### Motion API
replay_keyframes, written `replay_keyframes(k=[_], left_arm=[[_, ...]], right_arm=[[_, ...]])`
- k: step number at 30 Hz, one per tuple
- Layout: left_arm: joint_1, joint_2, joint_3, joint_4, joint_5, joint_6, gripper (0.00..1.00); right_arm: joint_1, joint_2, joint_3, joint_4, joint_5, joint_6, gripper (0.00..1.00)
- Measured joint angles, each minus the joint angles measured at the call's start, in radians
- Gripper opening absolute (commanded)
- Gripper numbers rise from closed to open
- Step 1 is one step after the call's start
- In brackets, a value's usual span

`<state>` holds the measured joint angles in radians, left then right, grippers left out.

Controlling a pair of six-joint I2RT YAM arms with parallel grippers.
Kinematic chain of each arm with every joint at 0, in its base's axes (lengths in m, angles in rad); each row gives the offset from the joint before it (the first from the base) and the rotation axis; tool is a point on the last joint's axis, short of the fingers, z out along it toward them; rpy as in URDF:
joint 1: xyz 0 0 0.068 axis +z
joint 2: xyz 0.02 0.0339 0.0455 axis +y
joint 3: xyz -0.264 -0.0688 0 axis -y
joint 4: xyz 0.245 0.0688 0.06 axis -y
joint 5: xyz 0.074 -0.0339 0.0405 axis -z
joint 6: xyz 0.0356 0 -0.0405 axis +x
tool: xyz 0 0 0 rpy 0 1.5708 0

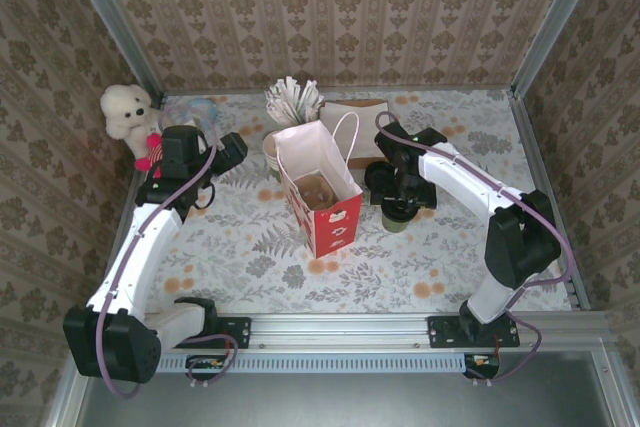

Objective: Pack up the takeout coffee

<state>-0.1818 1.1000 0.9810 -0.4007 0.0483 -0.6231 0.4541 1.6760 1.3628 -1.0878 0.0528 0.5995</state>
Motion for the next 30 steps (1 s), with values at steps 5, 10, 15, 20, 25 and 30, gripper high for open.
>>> replay_keyframes(k=[5, 10, 15, 20, 25, 30], left_arm=[[0.0, 0.0, 0.0, 0.002, 0.0, 0.0, 1.0], [0.0, 0.0, -0.004, 0.008, 0.004, 0.0, 1.0], [0.0, 0.0, -0.006, 0.009, 0.005, 0.004, 1.0], [0.0, 0.0, -0.006, 0.009, 0.005, 0.011, 1.0], [0.0, 0.0, -0.006, 0.009, 0.004, 0.013, 1.0], [0.0, 0.0, -0.006, 0.009, 0.004, 0.014, 1.0]], right_arm=[[0.0, 0.003, 0.0, -0.005, -0.001, 0.0, 1.0], [0.0, 0.004, 0.0, -0.008, -0.005, 0.0, 1.0], [0.0, 0.012, 0.0, -0.016, -0.012, 0.003, 1.0], [0.0, 0.013, 0.0, -0.016, -0.016, 0.005, 0.99], [0.0, 0.013, 0.0, -0.015, -0.02, 0.007, 0.99], [0.0, 0.013, 0.0, -0.015, -0.024, 0.008, 1.0]])
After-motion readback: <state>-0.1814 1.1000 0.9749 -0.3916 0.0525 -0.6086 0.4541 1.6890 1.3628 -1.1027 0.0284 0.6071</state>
